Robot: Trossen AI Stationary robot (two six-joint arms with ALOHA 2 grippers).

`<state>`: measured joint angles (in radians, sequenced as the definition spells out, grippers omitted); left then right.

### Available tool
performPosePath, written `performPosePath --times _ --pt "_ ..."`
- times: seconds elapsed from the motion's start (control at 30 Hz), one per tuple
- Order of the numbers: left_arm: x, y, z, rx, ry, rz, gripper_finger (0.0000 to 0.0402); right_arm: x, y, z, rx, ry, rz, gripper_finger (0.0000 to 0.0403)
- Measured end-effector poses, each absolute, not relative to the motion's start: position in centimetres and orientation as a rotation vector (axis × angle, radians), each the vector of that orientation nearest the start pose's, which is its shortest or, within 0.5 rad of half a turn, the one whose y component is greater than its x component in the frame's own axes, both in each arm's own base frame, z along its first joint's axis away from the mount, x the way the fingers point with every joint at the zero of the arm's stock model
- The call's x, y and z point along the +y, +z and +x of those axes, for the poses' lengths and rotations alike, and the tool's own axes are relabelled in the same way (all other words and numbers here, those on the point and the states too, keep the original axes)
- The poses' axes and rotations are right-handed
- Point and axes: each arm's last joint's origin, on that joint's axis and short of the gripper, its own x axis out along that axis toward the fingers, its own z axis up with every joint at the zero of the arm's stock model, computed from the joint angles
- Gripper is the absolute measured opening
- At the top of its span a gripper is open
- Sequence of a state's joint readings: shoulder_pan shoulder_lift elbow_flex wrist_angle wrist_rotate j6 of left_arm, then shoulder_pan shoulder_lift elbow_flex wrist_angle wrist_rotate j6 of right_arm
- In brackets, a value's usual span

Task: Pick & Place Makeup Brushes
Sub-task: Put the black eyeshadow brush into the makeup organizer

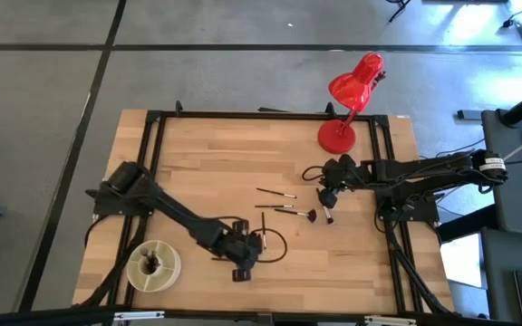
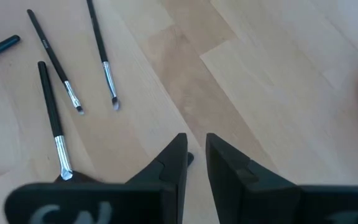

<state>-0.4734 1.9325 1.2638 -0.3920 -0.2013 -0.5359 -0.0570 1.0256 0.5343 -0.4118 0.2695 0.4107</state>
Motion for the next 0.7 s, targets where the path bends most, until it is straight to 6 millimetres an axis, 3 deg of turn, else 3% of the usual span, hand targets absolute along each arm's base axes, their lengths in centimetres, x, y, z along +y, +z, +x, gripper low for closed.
performPosePath --times 0.2,0.4,0.7 --pt "-18.9 14.4 34.4 1.092 -0.054 -0.1 0.0125 -1.8 19.1 18.6 0.826 -0.487 0.289 0.006" --pt "-19.2 14.3 33.9 1.066 0.03 -0.001 0.0129 -1.8 19.1 18.6 0.822 -0.494 0.305 0.006" --pt "-19.1 13.4 34.0 1.117 0.023 -0.054 0.0073 -1.8 19.1 18.5 0.825 -0.496 0.307 0.006"
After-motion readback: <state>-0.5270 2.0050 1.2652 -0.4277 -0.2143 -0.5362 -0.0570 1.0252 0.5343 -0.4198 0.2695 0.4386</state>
